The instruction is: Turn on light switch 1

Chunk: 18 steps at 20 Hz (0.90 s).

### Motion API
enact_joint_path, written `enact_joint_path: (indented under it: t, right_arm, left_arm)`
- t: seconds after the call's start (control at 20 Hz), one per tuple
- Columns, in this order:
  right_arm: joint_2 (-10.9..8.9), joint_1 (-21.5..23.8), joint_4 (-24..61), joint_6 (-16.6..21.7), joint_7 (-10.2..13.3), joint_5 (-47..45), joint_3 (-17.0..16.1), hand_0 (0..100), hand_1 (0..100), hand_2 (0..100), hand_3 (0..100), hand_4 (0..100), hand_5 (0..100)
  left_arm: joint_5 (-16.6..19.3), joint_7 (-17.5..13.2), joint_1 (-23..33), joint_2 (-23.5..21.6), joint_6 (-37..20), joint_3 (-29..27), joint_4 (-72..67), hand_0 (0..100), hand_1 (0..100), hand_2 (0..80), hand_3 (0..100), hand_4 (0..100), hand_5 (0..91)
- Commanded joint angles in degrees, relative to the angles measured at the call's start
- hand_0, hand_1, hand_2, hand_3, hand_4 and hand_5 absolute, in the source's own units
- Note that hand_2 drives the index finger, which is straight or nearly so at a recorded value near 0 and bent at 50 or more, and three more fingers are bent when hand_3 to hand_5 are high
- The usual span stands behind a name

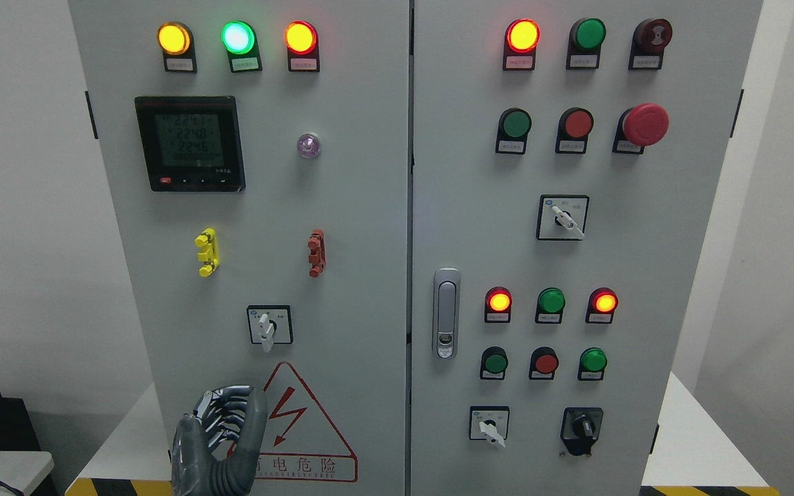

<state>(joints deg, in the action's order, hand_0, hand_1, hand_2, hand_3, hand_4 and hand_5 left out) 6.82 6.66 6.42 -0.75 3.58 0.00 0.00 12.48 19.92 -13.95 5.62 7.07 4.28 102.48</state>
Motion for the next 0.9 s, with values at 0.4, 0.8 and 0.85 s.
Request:
enact_joint_path:
  t: [0.4, 0.8, 0.85]
  right_arm:
    - [0.03, 0.0, 0.0, 0.0, 0.0, -1.4, 1.0, 12, 39, 0, 0, 0, 0]
    - [-0.06, 0.0, 0.0, 0.0, 0.0, -1.4, 1.0, 12, 39, 0, 0, 0, 0]
    - [0.03, 0.0, 0.0, 0.0, 0.0, -1.4, 1.0, 12, 39, 0, 0, 0, 0]
  left_arm:
    - [0.1, 2.8, -3.5, 0.6, 5.2, 1.4, 0.1, 21, 40, 45.2, 69, 76, 75.0]
    - [0.2, 3.0, -4.9, 0.6, 6.2, 1.6, 0.2, 20, 43, 45.6, 69, 76, 75.7]
    - [0.2, 3.0, -5.2, 0.7, 6.3, 1.6, 0.1, 20, 44, 45.6, 70, 76, 75.9]
